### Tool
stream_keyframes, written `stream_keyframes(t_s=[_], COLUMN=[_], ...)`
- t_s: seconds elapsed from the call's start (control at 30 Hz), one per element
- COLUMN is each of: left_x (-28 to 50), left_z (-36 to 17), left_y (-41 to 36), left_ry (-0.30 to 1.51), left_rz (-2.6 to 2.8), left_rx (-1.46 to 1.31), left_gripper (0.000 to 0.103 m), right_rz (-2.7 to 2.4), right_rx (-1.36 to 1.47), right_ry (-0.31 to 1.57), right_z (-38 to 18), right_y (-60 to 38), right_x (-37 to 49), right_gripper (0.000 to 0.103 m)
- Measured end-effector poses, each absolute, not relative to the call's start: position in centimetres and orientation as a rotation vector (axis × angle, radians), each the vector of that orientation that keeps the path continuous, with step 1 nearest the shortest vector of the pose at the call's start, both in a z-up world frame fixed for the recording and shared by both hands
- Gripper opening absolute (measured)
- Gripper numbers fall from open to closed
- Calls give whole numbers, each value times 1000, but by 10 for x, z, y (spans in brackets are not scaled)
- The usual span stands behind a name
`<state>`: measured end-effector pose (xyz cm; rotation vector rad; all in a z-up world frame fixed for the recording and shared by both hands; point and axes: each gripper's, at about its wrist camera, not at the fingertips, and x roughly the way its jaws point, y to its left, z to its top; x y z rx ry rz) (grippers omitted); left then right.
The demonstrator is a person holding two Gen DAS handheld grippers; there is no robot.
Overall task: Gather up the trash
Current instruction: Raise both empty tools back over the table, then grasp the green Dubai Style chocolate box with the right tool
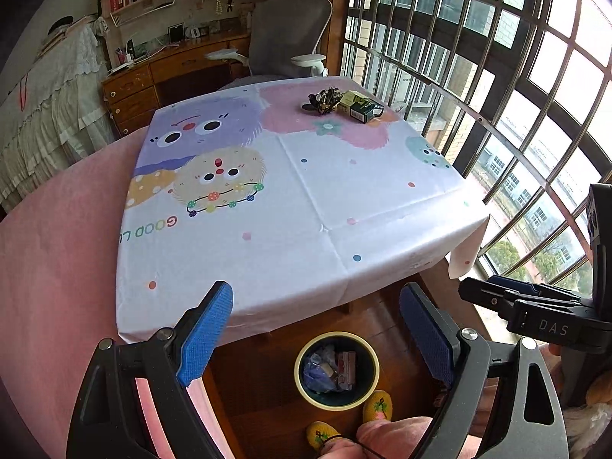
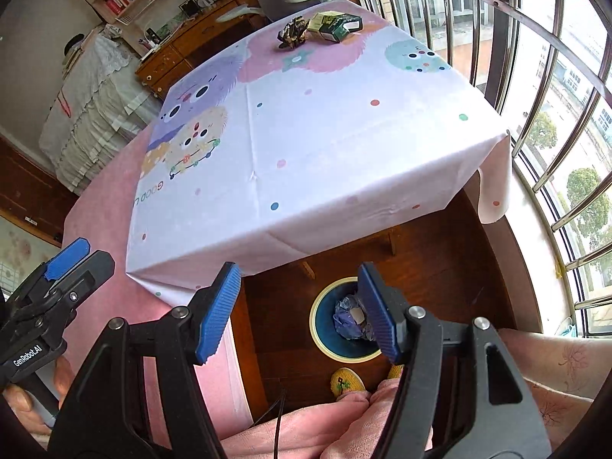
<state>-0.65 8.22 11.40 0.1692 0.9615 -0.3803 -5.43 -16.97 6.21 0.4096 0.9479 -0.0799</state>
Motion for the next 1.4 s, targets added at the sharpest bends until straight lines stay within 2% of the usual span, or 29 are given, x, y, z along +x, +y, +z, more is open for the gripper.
stream_keyframes(t_s=[0.2,0.27,0.43,0.8,1.03,1.4], left_x=[29,49,111,318,433,526], left_z=[125,126,125,85,33,-25], left_y=[65,58,35,-68,-133,-165], left_ry=[945,950,954,1063,1139,1214], left_rz=[-385,-378,-346,-241,-209,-228], left_rx=[194,187,164,165,189,221], left_gripper=[90,90,90,90,90,90], right_rz=[-79,-75,-61,30,71,184], right_rx=[360,341,275,81,-78,-73], right_ry=[904,898,881,893,992,1146], right_z=[89,91,100,110,71,4], right_y=[-183,-188,-215,-308,-339,-363], right_x=[-24,-8,54,280,424,523], right_gripper=[61,67,71,77,78,83])
